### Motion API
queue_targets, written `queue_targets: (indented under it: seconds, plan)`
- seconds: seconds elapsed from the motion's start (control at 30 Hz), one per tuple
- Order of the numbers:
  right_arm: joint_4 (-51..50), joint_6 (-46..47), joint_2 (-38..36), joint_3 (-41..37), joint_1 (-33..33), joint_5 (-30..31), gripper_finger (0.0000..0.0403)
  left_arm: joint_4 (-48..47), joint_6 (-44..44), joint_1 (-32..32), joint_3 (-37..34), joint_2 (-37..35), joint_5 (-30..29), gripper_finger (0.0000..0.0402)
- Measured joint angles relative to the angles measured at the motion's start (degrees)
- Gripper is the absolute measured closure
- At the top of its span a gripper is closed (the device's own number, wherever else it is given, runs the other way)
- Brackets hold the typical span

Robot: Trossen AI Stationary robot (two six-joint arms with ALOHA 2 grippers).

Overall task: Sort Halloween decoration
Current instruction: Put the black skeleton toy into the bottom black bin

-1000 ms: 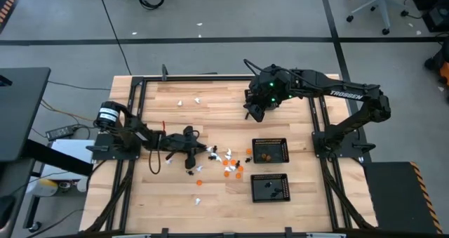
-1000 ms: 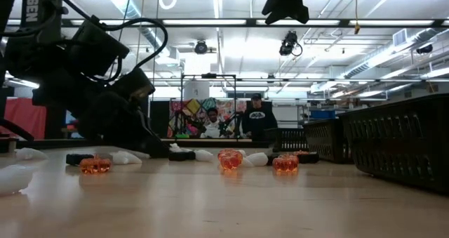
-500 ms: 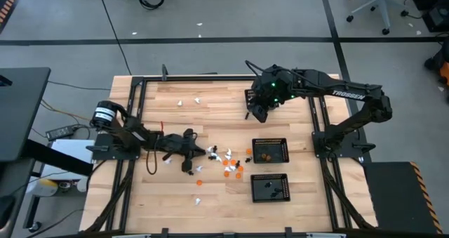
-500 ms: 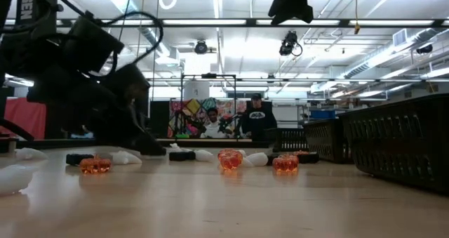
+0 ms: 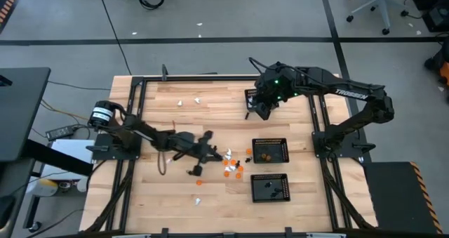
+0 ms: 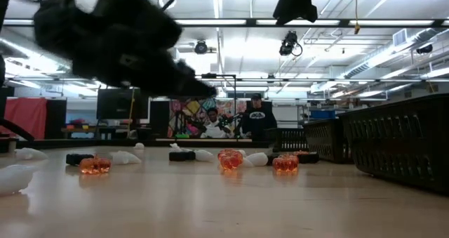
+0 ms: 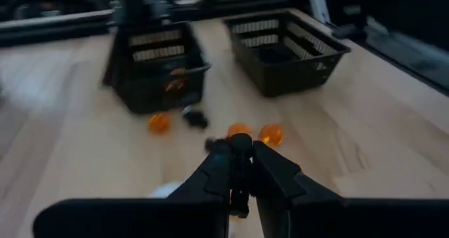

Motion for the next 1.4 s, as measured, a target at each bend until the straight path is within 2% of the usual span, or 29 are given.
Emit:
queue_targets:
  seconds: [0.13,0.3,0.6,0.77,0.93,1.13,1.4]
  plan:
    - [-1.01,-0.15,-1.54,0.07,-1.38,0.23,0.0273,-11.15,6.17,0.08,10.86,1.74,3.11,0.0358]
    - [-1.66,-0.12,-5.01,0.14,-2.66,1.48,0.0273,-12.44,8.30,0.09,22.99,7.63,6.79,0.0358]
    - [-4.62,-2.18,-10.18,0.18,-5.21,3.59,0.0273,-12.86,1.08,-1.94,45.86,22.72,13.47,0.0358]
    - [-4.61,-3.85,-11.68,0.18,-6.01,3.56,0.0273,-14.77,-2.97,-3.28,54.71,29.98,14.25,0.0358]
    - [-4.72,-5.01,-11.96,0.18,-6.01,3.50,0.0273,-15.89,-6.16,-4.19,58.43,35.70,14.04,0.0357]
    - [-4.71,-5.57,-11.98,0.18,-6.01,3.48,0.0273,-19.87,-9.21,-5.01,58.39,38.01,13.81,0.0345]
    - [-4.68,-5.60,-11.98,0.18,-6.01,3.39,0.0273,-18.98,-5.83,-6.14,58.46,37.81,13.59,0.0271]
